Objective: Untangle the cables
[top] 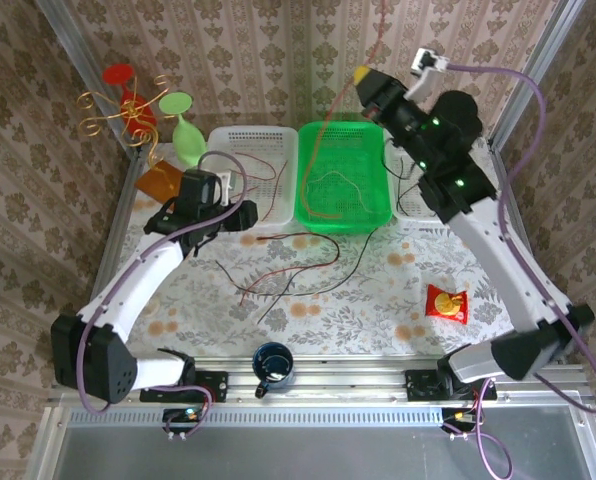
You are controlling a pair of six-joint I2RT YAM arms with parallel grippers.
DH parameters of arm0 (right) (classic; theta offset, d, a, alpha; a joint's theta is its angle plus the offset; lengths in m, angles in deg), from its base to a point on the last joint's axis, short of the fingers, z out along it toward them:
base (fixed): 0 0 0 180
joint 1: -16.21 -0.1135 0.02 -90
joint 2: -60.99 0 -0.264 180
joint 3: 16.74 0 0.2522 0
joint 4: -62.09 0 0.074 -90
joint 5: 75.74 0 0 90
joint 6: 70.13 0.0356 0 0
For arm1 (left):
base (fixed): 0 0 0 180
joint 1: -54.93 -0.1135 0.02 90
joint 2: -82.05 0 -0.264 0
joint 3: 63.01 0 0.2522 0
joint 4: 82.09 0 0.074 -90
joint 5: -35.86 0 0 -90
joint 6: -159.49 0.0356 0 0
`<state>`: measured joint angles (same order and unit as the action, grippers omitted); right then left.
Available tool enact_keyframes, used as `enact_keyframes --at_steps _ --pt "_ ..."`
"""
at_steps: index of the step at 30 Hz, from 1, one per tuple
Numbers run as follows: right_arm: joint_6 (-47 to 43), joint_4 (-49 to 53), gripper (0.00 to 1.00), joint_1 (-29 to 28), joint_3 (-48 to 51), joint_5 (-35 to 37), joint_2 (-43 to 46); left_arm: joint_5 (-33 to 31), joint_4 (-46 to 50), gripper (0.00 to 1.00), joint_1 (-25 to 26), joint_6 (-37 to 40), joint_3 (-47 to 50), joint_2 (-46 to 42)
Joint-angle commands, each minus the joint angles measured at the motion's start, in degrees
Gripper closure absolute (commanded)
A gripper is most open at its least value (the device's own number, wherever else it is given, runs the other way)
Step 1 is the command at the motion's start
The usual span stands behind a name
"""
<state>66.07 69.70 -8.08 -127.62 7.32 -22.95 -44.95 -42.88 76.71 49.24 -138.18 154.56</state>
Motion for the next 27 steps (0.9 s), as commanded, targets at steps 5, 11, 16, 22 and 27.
enact_keyframes --at_steps 5,11,16,22,27 --pt "-2.17 -1.46 1.0 -3.16 -16.05 -1.35 -14.78 -1.34 0.83 0.37 0.23 -2.69 5.75 -7.32" --pt "0.24 -0.32 1.0 -4.53 -29.03 -2.96 -27.74 -0.98 0.61 0.37 0.21 -4.88 10.33 -11.69" --pt "0.31 4.76 1.0 -5.52 -38.93 -4.04 -37.5 -1.9 1.48 0.36 0.27 -5.65 12.84 -14.63" --pt "-3.82 12.86 1.0 -7.1 -41.17 -0.81 -45.62 -1.47 2.49 0.36 0.23 -6.1 13.76 -16.13" --pt "-4.78 18.87 1.0 -8.74 -40.05 2.63 -51.73 -1.22 2.5 0.35 0.23 -6.47 14.59 -16.59"
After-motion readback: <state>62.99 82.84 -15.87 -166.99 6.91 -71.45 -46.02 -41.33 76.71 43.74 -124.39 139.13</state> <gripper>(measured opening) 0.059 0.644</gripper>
